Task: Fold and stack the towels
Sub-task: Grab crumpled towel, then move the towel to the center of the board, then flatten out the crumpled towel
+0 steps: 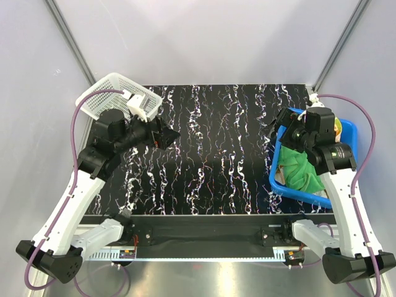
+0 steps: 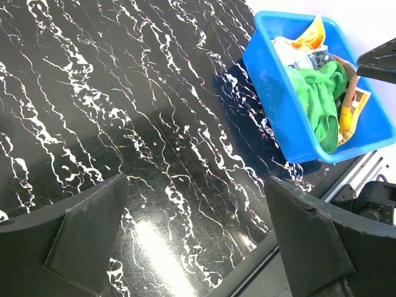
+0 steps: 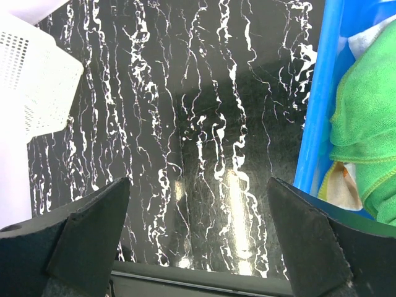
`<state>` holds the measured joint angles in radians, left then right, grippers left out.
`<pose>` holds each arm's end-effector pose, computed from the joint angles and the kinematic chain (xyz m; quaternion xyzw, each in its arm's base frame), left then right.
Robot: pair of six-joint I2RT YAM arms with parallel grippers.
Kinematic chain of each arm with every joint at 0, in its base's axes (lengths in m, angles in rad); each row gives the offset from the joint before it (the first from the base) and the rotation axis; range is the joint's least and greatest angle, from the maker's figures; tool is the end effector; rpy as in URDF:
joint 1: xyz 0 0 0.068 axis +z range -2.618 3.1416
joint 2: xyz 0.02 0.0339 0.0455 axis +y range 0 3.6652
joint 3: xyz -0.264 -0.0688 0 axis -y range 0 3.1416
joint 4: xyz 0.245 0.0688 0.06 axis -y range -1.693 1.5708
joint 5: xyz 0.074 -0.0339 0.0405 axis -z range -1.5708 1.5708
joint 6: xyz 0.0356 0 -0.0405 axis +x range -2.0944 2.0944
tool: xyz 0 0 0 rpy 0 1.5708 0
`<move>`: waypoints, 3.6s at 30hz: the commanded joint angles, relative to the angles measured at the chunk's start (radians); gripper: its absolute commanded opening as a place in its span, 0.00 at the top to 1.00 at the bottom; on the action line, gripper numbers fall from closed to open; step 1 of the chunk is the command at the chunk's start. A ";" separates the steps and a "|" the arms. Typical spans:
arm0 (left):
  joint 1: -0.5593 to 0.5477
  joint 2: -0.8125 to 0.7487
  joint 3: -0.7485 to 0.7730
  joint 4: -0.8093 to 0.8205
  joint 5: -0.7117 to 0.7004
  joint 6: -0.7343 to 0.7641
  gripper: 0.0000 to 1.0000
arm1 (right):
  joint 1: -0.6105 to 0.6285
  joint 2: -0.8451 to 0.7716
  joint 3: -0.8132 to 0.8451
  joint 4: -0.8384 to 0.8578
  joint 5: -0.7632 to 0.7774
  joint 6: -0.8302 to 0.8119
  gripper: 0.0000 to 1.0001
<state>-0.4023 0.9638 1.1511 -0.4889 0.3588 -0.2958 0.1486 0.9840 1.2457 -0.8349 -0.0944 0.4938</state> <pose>0.1805 -0.0904 0.4030 0.1478 0.7856 -0.3345 0.4990 0.1844 0.0310 0.3953 0.1284 0.8680 0.1902 0.4403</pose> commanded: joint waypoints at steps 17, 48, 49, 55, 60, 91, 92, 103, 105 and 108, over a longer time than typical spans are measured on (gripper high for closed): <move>-0.004 -0.003 0.003 0.009 0.084 -0.025 0.01 | -0.189 0.255 0.215 -0.168 0.436 -0.020 0.05; -0.003 -0.013 -0.090 -0.007 0.002 -0.014 0.01 | -0.483 0.562 -0.052 0.267 0.302 0.203 0.78; -0.004 -0.014 -0.090 -0.005 0.003 -0.014 0.01 | -0.485 0.564 -0.036 0.261 0.295 0.200 0.83; -0.004 -0.056 -0.083 0.027 -0.058 -0.071 0.01 | -0.483 0.519 0.196 0.223 0.067 0.163 1.00; 0.023 -0.045 -0.102 0.102 -0.158 -0.132 0.01 | -0.356 0.565 0.607 0.209 -0.319 0.121 1.00; 0.105 0.081 -0.269 0.108 -0.118 -0.198 0.20 | 0.195 0.252 -0.297 0.466 -0.211 0.059 0.56; 0.085 0.107 -0.243 0.107 -0.121 -0.198 0.21 | 0.210 0.293 -0.266 0.479 -0.212 0.036 0.58; -0.009 0.263 -0.436 0.326 -0.057 -0.350 0.29 | 0.477 0.809 0.138 0.324 -0.165 -0.268 0.59; -0.033 0.305 -0.470 0.366 -0.055 -0.379 0.30 | 0.508 0.844 0.123 0.300 -0.145 -0.308 0.57; -0.067 0.366 -0.484 0.423 -0.057 -0.405 0.30 | 0.528 0.846 0.066 0.295 -0.139 -0.325 0.56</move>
<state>-0.4477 1.2919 0.6758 -0.2054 0.2810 -0.6464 0.6708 1.8408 1.3342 -0.5064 -0.2699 0.2451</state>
